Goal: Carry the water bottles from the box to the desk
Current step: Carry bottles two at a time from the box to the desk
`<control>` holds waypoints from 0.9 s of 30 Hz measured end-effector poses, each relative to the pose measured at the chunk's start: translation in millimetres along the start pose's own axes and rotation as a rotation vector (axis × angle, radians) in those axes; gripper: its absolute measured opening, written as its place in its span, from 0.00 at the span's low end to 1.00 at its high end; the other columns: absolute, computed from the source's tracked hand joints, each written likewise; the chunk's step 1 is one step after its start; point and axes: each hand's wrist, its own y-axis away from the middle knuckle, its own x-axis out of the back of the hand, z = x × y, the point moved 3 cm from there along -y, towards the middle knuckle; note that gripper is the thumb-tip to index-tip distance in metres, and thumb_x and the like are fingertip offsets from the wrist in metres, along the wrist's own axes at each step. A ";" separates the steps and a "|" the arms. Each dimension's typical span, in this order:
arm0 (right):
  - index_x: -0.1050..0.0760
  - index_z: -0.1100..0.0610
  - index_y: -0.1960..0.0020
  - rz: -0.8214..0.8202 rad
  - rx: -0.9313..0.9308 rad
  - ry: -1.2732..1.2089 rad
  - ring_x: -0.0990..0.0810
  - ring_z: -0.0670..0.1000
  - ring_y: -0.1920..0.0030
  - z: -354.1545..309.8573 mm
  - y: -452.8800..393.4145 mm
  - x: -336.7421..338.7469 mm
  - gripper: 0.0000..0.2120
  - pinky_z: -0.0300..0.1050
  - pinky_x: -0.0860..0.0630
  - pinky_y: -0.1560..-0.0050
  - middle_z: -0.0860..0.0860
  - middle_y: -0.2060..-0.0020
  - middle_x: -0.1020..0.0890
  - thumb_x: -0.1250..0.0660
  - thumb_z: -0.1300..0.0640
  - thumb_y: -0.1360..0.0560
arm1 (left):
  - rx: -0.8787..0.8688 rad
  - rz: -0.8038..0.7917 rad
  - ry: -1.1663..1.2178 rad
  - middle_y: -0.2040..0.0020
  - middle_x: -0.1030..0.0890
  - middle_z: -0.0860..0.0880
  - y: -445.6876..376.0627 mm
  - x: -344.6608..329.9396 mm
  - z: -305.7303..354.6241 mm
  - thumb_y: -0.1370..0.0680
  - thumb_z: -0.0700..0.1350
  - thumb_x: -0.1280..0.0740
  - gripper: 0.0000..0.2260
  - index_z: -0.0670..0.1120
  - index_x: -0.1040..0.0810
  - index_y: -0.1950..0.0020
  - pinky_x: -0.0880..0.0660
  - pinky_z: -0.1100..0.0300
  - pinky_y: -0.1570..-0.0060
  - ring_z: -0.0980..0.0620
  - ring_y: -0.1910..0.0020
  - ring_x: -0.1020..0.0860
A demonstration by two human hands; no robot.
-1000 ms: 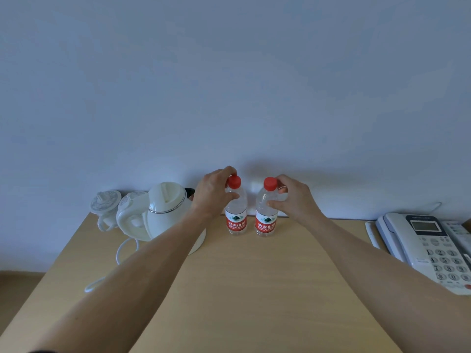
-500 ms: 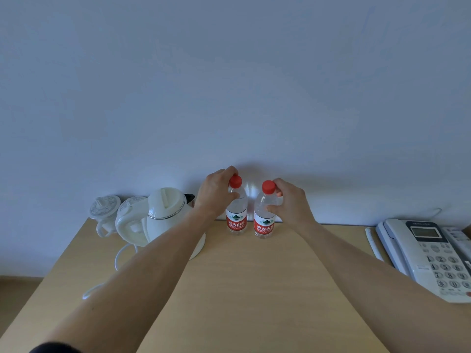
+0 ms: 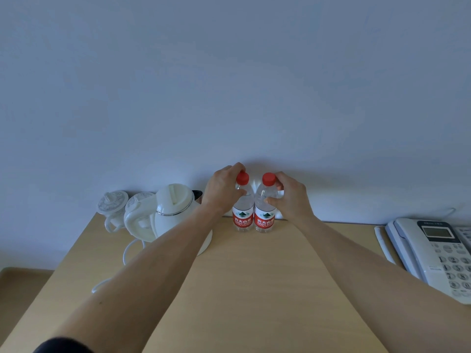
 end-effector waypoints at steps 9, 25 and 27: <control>0.24 0.56 0.41 -0.056 -0.025 -0.001 0.21 0.52 0.50 3.8 -0.4 -1.2 0.24 0.48 0.24 0.48 0.51 0.51 0.19 0.21 0.60 0.34 | -0.007 -0.018 0.042 0.49 0.19 0.44 1.9 -2.2 -5.0 0.29 0.41 0.21 0.22 0.43 0.24 0.38 0.22 0.47 0.47 0.44 0.52 0.21; 0.29 0.54 0.33 -0.086 -0.169 0.181 0.22 0.56 0.42 0.6 -2.1 25.9 0.22 0.52 0.24 0.42 0.53 0.41 0.21 0.29 0.53 0.25 | 0.038 -0.098 -0.253 0.34 0.23 0.45 -1.5 18.4 -7.0 0.18 0.56 0.37 0.23 0.49 0.32 0.25 0.29 0.49 0.40 0.43 0.35 0.26; 0.29 0.54 0.33 -0.067 -0.194 0.207 0.23 0.55 0.40 -2.8 -1.4 34.2 0.21 0.50 0.25 0.43 0.54 0.41 0.21 0.30 0.52 0.24 | 0.028 -0.062 -0.249 0.34 0.22 0.45 -4.8 23.4 -2.4 0.18 0.57 0.38 0.22 0.48 0.30 0.27 0.29 0.49 0.40 0.43 0.35 0.26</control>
